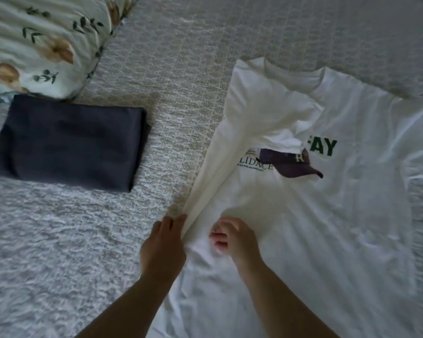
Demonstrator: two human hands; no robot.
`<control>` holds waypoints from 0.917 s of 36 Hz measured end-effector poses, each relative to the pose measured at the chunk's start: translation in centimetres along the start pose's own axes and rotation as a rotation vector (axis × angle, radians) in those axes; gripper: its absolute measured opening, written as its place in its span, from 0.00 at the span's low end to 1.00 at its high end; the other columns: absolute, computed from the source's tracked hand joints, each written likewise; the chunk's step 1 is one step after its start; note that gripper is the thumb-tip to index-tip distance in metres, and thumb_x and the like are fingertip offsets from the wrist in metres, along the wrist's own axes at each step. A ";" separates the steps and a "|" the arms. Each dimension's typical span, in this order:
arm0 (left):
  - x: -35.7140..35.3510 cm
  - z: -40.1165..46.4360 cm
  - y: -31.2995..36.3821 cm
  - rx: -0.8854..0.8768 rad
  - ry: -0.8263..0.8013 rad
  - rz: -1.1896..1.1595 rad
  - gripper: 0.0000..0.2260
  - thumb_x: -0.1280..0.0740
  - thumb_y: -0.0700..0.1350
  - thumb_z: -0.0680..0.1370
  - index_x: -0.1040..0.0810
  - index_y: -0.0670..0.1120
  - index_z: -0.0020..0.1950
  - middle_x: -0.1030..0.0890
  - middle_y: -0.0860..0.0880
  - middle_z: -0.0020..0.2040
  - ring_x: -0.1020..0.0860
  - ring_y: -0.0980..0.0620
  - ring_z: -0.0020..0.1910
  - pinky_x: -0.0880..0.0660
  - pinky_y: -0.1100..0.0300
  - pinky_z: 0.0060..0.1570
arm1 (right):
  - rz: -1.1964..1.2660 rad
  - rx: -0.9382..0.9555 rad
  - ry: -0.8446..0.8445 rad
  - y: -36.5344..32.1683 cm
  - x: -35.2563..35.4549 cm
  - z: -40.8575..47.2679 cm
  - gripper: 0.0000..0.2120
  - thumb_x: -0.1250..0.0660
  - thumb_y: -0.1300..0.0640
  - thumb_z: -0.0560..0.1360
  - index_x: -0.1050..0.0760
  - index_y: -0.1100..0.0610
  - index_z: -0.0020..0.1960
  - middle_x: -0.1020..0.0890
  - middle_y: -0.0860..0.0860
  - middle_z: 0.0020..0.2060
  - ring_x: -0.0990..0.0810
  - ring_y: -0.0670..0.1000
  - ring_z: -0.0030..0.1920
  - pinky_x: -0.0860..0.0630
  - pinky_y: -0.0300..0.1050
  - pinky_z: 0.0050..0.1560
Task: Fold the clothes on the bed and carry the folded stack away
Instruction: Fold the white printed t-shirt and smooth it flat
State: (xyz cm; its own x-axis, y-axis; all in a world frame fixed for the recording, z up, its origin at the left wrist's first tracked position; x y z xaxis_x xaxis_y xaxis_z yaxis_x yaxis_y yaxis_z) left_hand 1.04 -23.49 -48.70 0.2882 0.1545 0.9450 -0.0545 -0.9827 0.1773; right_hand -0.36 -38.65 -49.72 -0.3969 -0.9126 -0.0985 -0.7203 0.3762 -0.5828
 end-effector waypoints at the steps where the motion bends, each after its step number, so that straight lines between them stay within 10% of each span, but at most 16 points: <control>1: -0.1 -0.9 -0.8 0.052 -0.024 -0.012 0.24 0.30 0.37 0.68 0.24 0.49 0.63 0.23 0.47 0.52 0.23 0.45 0.48 0.28 0.54 0.31 | 0.031 -0.005 -0.027 0.8 -0.4 -0.7 0.07 0.40 0.67 0.77 0.24 0.61 0.50 0.19 0.57 0.37 0.19 0.51 0.33 0.25 0.38 0.32; 10: 0.2 -9.4 -2.7 -0.051 -0.191 0.079 0.30 0.35 0.40 0.70 0.33 0.56 0.71 0.25 0.53 0.54 0.23 0.52 0.51 0.25 0.58 0.36 | -0.035 -0.147 -0.175 5.7 -2.2 -5.2 0.08 0.40 0.54 0.80 0.27 0.56 0.54 0.18 0.59 0.50 0.18 0.51 0.44 0.23 0.33 0.35; 17: -1.1 -15.0 -2.0 -0.216 -0.414 0.077 0.25 0.43 0.52 0.76 0.41 0.58 0.73 0.30 0.58 0.61 0.28 0.56 0.59 0.25 0.59 0.51 | -0.537 -0.123 -0.094 8.5 -1.6 -6.4 0.12 0.34 0.56 0.75 0.23 0.61 0.56 0.18 0.59 0.48 0.19 0.59 0.49 0.21 0.56 0.52; 24: -0.4 -12.8 -4.5 0.229 -0.084 -0.222 0.12 0.35 0.57 0.76 0.26 0.52 0.54 0.28 0.54 0.50 0.26 0.51 0.52 0.29 0.58 0.44 | -0.886 0.104 0.072 9.5 -1.4 -7.2 0.13 0.40 0.55 0.76 0.34 0.52 0.33 0.24 0.50 0.32 0.21 0.56 0.41 0.31 0.43 0.38; 29: -1.8 -10.4 -4.9 0.333 -0.249 -0.410 0.12 0.34 0.55 0.77 0.24 0.49 0.55 0.20 0.52 0.50 0.21 0.51 0.49 0.25 0.55 0.50 | -0.717 0.437 0.252 9.3 -1.4 -10.0 0.08 0.39 0.57 0.77 0.36 0.55 0.41 0.28 0.49 0.30 0.25 0.57 0.35 0.39 0.43 0.34; 33: -2.4 -10.3 -4.4 0.326 -0.263 -0.371 0.08 0.37 0.54 0.78 0.25 0.50 0.50 0.21 0.54 0.43 0.23 0.52 0.43 0.29 0.60 0.43 | -0.669 0.277 0.320 10.6 -1.0 -9.8 0.06 0.40 0.56 0.78 0.33 0.58 0.46 0.23 0.55 0.37 0.22 0.61 0.42 0.32 0.46 0.38</control>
State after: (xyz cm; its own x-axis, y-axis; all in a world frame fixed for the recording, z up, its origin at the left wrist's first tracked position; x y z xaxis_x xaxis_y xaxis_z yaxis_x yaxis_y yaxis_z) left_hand -9.21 -18.44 -48.91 0.4628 0.5061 0.7278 0.3824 -0.8547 0.3512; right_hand -13.14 -32.15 -47.86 -0.1044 -0.8248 0.5557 -0.7126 -0.3277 -0.6204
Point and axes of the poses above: each hand's wrist, its own z-axis towards the middle knuckle, its own x-axis out of the back of the hand, y = z × x, the point moved 3 cm from there along z, towards the middle knuckle
